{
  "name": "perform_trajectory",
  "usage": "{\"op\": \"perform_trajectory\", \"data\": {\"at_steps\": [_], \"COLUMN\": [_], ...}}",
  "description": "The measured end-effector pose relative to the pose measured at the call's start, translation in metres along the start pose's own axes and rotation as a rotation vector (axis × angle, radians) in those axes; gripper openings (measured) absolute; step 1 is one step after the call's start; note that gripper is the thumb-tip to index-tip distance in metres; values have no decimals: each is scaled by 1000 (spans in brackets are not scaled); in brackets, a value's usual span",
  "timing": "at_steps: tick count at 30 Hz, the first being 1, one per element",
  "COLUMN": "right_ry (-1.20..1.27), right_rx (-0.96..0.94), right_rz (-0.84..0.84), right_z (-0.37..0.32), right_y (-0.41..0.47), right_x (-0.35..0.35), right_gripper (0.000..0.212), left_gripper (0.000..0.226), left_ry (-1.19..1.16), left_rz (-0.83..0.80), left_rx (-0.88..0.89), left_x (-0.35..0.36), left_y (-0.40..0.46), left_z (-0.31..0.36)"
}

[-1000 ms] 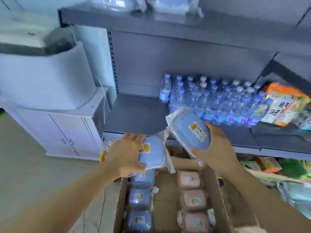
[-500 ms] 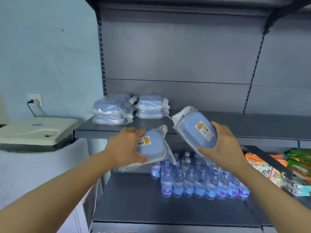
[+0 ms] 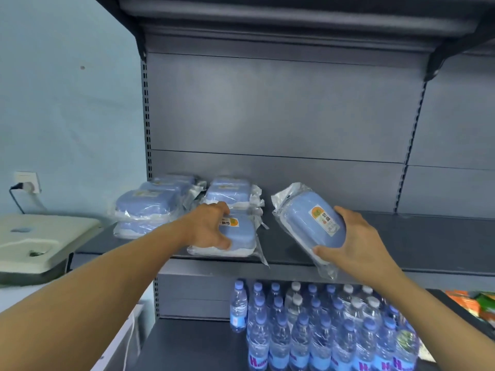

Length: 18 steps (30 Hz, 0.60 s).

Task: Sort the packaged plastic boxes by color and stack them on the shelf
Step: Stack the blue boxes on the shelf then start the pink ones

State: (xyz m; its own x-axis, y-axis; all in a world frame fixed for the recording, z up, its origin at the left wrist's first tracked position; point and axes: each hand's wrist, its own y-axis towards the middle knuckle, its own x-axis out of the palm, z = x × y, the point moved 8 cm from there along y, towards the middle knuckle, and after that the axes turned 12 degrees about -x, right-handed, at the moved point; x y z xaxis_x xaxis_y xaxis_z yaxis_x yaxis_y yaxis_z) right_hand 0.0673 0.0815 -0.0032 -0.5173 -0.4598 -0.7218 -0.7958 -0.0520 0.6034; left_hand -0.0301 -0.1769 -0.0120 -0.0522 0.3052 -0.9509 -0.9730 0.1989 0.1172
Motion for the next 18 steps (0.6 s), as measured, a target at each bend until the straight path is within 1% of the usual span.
{"op": "perform_trajectory", "data": {"at_steps": [4,8,10,13,14,15,18], "right_ry": [-1,-36,-56,-84,-96,-108,-122], "right_rx": [7,-5,-7,-48,-86,-135,-296], "right_rz": [-1,-7,-26,-42,-38,-30,1], "right_z": [2,-1,-4,-13,-18,-26,-48], "right_y": [7,17,20,23,24,26,34], "right_x": [10,17,19,22,21,19,13], "right_gripper": [88,79,84,91,90,88,86], "left_gripper": [71,69,70,83,83,78,56], "left_ry": [1,-33,-36,-9,-41,-107,-438], "left_rz": [-67,-128,-125,-96,-79,-58,-64], "left_rx": [5,50,85,151,174,201,232], "left_x": [16,32,33,27,19,7,-35], "left_y": [30,48,51,47,43,37,22], "left_z": [-10,-15,-16,-11,-6,1,22]}}
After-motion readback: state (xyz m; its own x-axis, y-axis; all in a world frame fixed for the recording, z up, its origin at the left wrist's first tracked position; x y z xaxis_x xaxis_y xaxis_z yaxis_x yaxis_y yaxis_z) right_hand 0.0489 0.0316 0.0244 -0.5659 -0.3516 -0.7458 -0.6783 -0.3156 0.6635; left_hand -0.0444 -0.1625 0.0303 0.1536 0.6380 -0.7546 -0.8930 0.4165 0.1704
